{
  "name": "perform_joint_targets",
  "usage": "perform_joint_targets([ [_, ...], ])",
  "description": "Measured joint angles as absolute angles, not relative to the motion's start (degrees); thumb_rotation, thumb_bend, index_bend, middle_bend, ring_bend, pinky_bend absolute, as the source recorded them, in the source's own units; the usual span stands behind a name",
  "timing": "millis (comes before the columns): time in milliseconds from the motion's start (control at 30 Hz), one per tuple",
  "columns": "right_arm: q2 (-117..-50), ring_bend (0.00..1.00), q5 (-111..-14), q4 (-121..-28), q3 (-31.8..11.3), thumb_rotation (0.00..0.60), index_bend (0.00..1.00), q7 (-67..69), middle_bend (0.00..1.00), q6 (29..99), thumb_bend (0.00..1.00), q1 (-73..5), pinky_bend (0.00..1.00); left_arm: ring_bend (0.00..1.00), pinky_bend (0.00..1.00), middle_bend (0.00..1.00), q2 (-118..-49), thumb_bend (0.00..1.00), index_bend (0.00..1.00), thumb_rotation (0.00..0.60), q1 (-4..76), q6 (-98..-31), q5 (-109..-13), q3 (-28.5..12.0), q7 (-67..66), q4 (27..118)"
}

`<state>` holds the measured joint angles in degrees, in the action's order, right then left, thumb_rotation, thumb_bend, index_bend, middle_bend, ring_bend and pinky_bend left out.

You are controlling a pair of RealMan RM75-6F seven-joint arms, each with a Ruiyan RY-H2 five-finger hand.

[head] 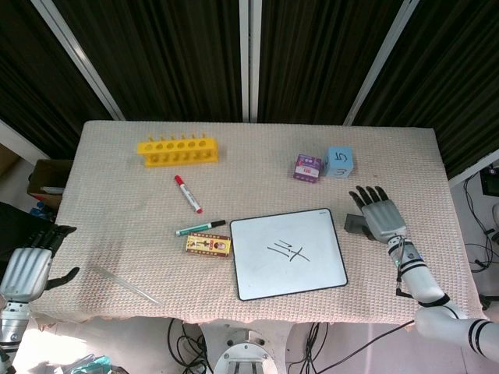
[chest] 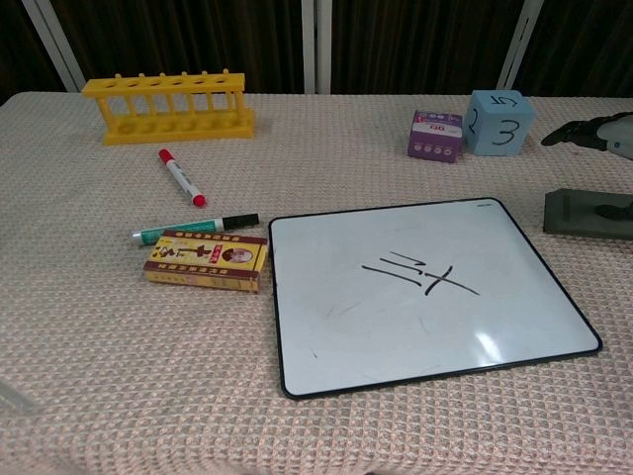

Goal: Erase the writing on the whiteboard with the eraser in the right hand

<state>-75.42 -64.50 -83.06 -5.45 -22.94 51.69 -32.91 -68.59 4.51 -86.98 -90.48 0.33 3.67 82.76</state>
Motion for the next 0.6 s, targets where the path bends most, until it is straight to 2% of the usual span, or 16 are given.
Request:
perform_joint_targets([
  [367, -73.3, 0.00, -70.8, -84.0, -4.6, 0.600, 0.00, -14.8, 0.00, 54.6, 0.26, -31.1, 0.00, 0.15, 0.25, 0.21, -68.8, 0.16, 0.22, 0.598, 4.8, -86.6, -90.9, 0.5, 5.2, 82.1],
  [600, -73.0, 0.00, -64.6, -85.0, -4.2, 0.600, 0.00, -20.1, 0.00, 53.1, 0.26, -31.0, 0.00, 0.15, 0.25, 0.21, -69.6, 0.16, 0.22, 0.598, 5.2, -85.7, -91.1, 0.9, 5.5, 81.5],
])
